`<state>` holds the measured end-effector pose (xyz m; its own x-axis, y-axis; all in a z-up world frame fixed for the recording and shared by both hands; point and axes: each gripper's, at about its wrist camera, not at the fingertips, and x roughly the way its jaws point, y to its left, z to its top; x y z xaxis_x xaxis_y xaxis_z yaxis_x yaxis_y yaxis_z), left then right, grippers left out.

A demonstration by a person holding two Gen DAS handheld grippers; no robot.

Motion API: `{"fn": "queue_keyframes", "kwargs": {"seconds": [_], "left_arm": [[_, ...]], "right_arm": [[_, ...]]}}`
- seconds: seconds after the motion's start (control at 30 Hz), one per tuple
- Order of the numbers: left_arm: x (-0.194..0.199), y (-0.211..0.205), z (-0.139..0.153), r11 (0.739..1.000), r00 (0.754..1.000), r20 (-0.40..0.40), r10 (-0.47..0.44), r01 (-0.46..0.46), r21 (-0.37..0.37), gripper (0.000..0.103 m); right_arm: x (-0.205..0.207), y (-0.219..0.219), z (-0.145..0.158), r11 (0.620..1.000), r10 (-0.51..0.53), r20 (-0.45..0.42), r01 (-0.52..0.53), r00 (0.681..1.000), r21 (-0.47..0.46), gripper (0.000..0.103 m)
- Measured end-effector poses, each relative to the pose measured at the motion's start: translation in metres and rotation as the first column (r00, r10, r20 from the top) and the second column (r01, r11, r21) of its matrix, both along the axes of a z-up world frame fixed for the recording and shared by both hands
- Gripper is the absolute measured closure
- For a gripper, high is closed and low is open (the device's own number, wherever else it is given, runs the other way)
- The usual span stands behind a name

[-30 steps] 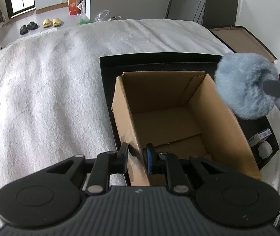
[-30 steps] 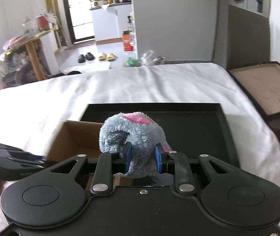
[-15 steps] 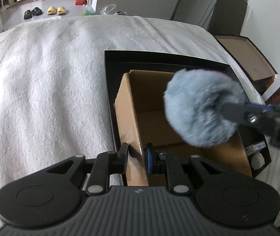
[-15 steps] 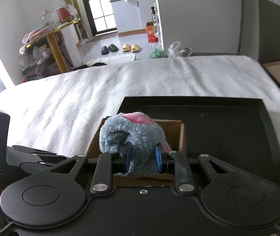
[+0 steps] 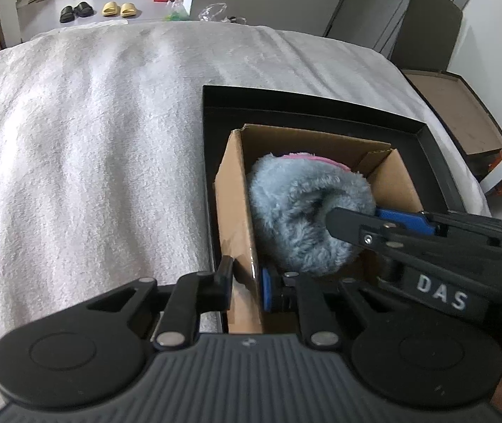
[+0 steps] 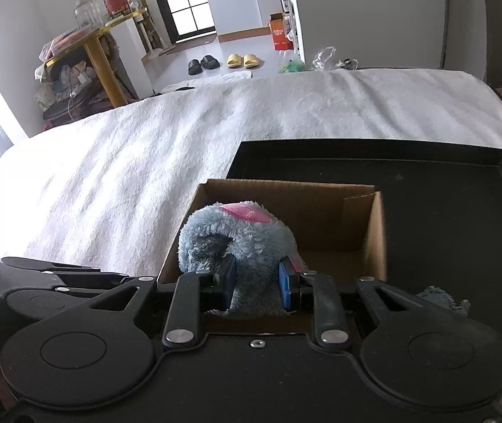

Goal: Organize soft objects
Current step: 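Lift the plush into the cardboard box and open the right tool, then move the right tool to the tray and grasp the Vinda tissue pack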

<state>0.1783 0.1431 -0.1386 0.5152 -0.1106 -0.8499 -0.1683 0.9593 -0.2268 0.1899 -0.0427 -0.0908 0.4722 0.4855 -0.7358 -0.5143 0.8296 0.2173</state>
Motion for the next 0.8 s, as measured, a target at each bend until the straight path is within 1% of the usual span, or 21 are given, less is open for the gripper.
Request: {"fn": "queue_keyframes", "kwargs": {"seconds": [0.1, 0.2, 0.4, 0.5, 0.57, 0.63, 0.7, 0.73, 0.77, 0.8], "left_arm": [[0.0, -0.001, 0.0, 1.0, 1.0, -0.003, 0.003, -0.003, 0.002, 0.089], [0.0, -0.007, 0.002, 0.999, 1.0, -0.004, -0.008, 0.008, 0.033, 0.088], [0.002, -0.013, 0.005, 0.998, 1.0, -0.014, -0.012, 0.013, 0.065, 0.088], [0.003, -0.02, 0.009, 0.993, 1.0, 0.0, -0.026, 0.026, 0.111, 0.086], [0.004, -0.023, 0.011, 0.992, 1.0, -0.003, -0.03, 0.03, 0.126, 0.085], [0.005, -0.025, 0.011, 0.991, 0.999, -0.017, -0.027, 0.029, 0.134, 0.078], [0.006, -0.027, 0.012, 0.991, 0.999, -0.025, -0.026, 0.029, 0.133, 0.062], [0.007, -0.028, 0.013, 0.99, 0.999, -0.025, -0.025, 0.028, 0.137, 0.058], [0.007, -0.03, 0.015, 0.989, 0.999, -0.023, -0.024, 0.027, 0.145, 0.052], [0.007, -0.032, 0.016, 0.987, 1.0, -0.019, -0.023, 0.026, 0.157, 0.048]], "right_arm": [[0.001, 0.005, -0.004, 1.0, -0.004, 0.006, 0.004, 1.0, -0.007, 0.076], [0.007, 0.001, -0.009, 1.0, -0.011, -0.033, 0.011, 0.999, 0.009, 0.071], [0.007, -0.008, -0.012, 1.0, -0.011, -0.056, 0.012, 0.998, 0.02, 0.07], [0.005, -0.016, -0.01, 0.999, -0.018, -0.053, 0.021, 0.998, 0.043, 0.07], [0.002, -0.024, -0.008, 0.998, -0.025, -0.058, 0.028, 0.998, 0.06, 0.07], [0.0, -0.031, -0.005, 0.997, -0.038, -0.063, 0.042, 0.997, 0.067, 0.07], [-0.004, -0.039, -0.001, 0.996, -0.041, -0.066, 0.047, 0.997, 0.081, 0.066], [-0.003, -0.042, 0.001, 0.995, -0.045, -0.064, 0.05, 0.997, 0.084, 0.059], [-0.005, -0.047, 0.004, 0.995, -0.052, -0.054, 0.056, 0.997, 0.088, 0.051], [-0.005, -0.05, 0.006, 0.994, -0.057, -0.042, 0.061, 0.997, 0.089, 0.048]]}}
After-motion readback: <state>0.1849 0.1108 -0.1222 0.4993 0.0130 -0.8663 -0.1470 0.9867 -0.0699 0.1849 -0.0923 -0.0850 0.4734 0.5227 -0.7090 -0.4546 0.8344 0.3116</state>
